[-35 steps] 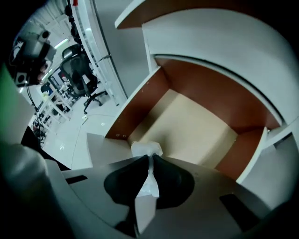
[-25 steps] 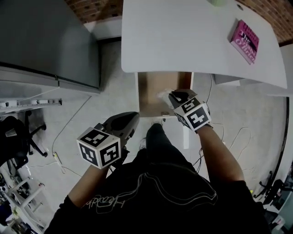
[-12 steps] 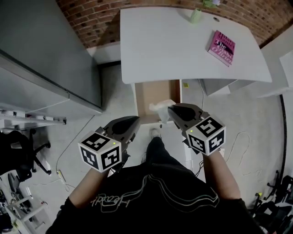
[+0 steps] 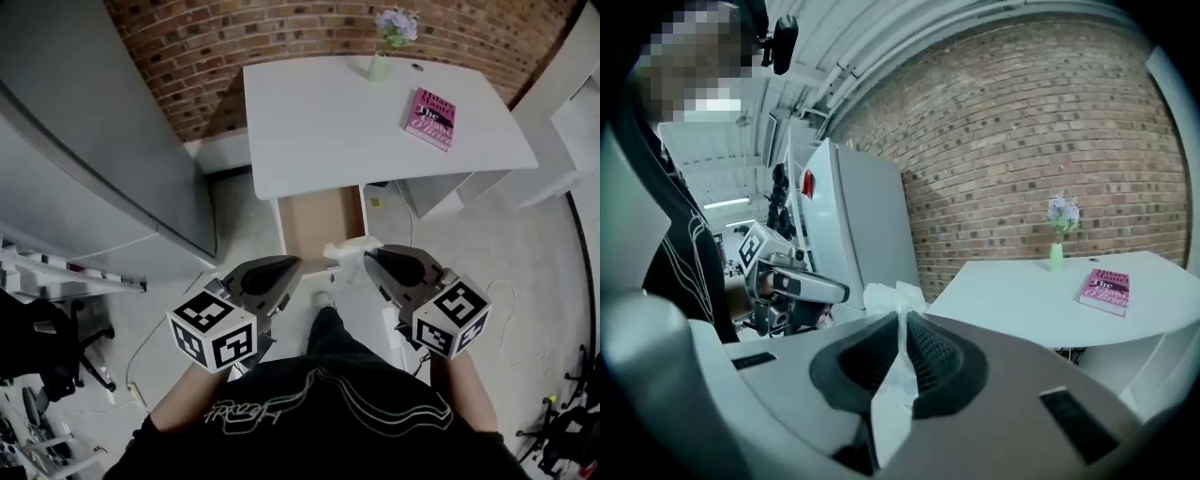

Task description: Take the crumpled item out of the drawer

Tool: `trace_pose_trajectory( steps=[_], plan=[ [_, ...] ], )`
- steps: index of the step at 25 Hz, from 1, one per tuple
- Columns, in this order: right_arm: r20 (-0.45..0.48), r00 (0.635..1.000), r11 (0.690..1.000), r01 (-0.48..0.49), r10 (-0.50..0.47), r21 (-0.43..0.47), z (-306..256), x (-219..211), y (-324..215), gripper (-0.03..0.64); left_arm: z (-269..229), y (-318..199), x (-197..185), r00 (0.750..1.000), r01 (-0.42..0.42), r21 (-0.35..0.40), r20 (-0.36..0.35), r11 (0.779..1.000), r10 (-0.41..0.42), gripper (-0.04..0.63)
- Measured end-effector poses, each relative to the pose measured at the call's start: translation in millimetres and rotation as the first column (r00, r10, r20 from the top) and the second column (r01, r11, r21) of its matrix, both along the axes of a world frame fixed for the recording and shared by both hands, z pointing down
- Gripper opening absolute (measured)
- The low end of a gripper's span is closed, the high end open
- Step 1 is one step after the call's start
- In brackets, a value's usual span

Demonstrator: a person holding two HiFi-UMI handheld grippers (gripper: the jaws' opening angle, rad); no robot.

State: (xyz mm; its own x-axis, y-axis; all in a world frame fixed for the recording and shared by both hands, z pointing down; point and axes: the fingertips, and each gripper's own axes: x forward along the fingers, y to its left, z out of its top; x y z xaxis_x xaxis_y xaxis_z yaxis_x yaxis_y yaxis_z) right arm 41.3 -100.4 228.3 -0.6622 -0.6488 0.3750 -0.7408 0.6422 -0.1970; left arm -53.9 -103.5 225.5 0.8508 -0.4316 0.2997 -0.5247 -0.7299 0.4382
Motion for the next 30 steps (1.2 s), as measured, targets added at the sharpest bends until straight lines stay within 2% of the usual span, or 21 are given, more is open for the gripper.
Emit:
trace_pose_trajectory(
  steps=[7,10,30],
  plan=[
    [0.085,0.996,0.999,-0.036,0.036,0.001,-13.0,8.6,41.6,0.057,-24.9,33.6,10.1,0.999,-0.045,0.054,-0.017,0.998,0.046,0.023],
    [0.088,0.995,0.999,-0.039,0.038,0.008,-14.4,11.4,45.3,0.057,-27.0,37.9,14.4,0.998,-0.054,0.06,-0.018,0.997,0.055,0.023],
    [0.13,0.99,0.999,-0.045,0.047,-0.011,-13.0,23.1,35.5,0.056,-17.7,27.9,33.5,0.998,-0.064,0.023,-0.012,0.998,0.064,0.023]
  ],
)
